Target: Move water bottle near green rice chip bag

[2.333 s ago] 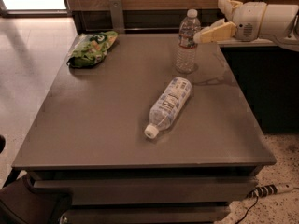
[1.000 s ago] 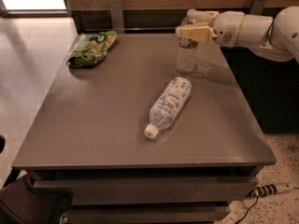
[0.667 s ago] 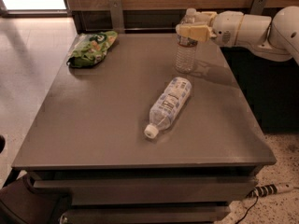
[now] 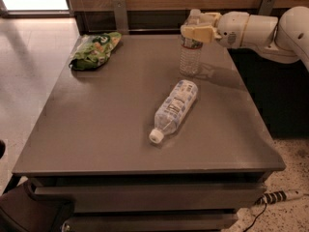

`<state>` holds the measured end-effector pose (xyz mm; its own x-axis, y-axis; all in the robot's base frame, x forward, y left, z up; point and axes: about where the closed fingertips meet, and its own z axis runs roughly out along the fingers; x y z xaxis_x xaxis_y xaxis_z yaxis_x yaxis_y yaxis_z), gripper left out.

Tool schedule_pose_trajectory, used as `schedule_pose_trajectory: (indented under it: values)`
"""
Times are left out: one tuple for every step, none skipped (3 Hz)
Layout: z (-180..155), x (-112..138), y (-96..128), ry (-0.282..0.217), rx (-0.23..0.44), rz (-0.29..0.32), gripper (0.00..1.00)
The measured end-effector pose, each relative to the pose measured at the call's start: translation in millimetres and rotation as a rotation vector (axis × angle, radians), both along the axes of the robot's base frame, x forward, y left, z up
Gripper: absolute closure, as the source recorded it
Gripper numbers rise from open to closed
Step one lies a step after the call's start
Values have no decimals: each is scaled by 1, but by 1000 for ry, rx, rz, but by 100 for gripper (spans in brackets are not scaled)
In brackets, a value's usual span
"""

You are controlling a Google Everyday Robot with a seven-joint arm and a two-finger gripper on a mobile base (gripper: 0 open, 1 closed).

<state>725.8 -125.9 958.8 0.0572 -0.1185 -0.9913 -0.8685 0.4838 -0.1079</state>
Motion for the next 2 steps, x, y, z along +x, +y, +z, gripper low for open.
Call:
schedule_pose_trajectory:
  values:
    - [10,1,1,-14,-12,-3,100]
    - [37,3,5,-53,-47,-11,100]
